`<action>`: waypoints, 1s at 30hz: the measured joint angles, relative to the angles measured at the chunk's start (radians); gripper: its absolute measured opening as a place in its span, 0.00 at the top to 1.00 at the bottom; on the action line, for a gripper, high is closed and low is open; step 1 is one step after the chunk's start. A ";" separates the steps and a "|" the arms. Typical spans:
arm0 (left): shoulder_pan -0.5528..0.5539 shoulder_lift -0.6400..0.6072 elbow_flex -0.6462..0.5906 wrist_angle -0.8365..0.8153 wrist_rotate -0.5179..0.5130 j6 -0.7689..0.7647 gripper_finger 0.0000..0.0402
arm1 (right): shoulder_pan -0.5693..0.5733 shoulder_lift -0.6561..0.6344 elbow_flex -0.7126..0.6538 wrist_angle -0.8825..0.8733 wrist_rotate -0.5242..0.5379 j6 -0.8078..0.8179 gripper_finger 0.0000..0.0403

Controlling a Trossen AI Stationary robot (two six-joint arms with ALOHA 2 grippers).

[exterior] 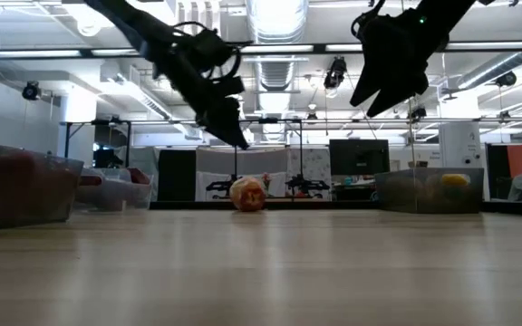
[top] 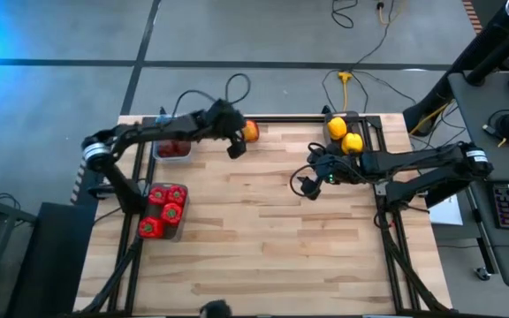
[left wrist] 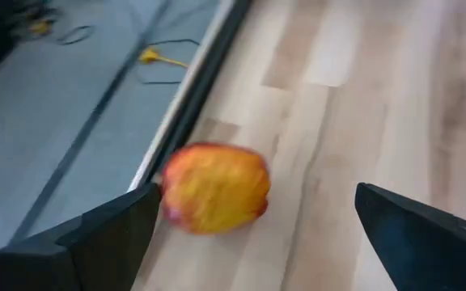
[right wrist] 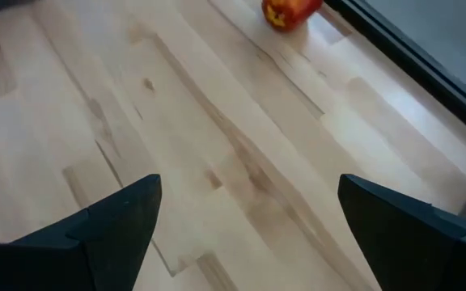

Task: Sort produce into baskets
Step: Put the red apple into the transparent bin

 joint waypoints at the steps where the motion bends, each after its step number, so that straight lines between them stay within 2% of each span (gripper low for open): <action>1: 0.004 0.025 0.044 -0.043 0.030 0.039 0.01 | 0.000 -0.001 0.006 -0.020 0.000 -0.003 0.09; 3: 0.013 0.069 0.116 -0.106 0.073 0.053 0.01 | 0.000 -0.004 0.015 -0.037 0.000 0.000 0.09; 4: 0.016 0.090 0.146 -0.120 0.076 0.010 0.02 | 0.000 -0.005 0.016 -0.036 0.001 0.009 0.09; 7: 0.026 0.142 0.220 -0.148 0.056 -0.234 0.02 | 0.000 -0.005 0.013 -0.045 0.018 0.046 0.09; 9: 0.023 0.162 0.244 -0.149 -0.030 -0.424 0.02 | 0.000 -0.003 0.011 -0.043 0.032 0.066 0.09; 13: -0.018 0.178 0.257 -0.172 -0.221 -0.705 0.02 | -0.002 0.009 0.009 -0.043 0.052 0.076 0.09; 16: -0.033 0.179 0.235 -0.146 -0.245 -0.918 0.02 | -0.003 0.014 0.009 -0.042 0.052 0.064 0.09; 19: -0.029 0.194 0.214 -0.064 -0.286 -1.016 0.02 | -0.003 0.014 0.008 -0.042 0.052 0.025 0.09; 22: -0.020 0.218 0.213 -0.107 -0.343 -1.177 0.02 | -0.003 0.014 0.006 -0.045 0.046 -0.037 0.09; 24: -0.018 0.238 0.212 -0.110 -0.340 -1.239 0.02 | -0.003 0.014 0.006 -0.050 0.025 -0.075 0.09; 27: -0.018 0.284 0.245 -0.107 -0.334 -1.253 0.02 | -0.003 0.014 0.006 -0.049 0.002 -0.113 0.09; 30: -0.015 0.351 0.300 -0.132 -0.278 -1.286 0.02 | -0.003 0.015 0.006 -0.046 0.000 -0.126 0.09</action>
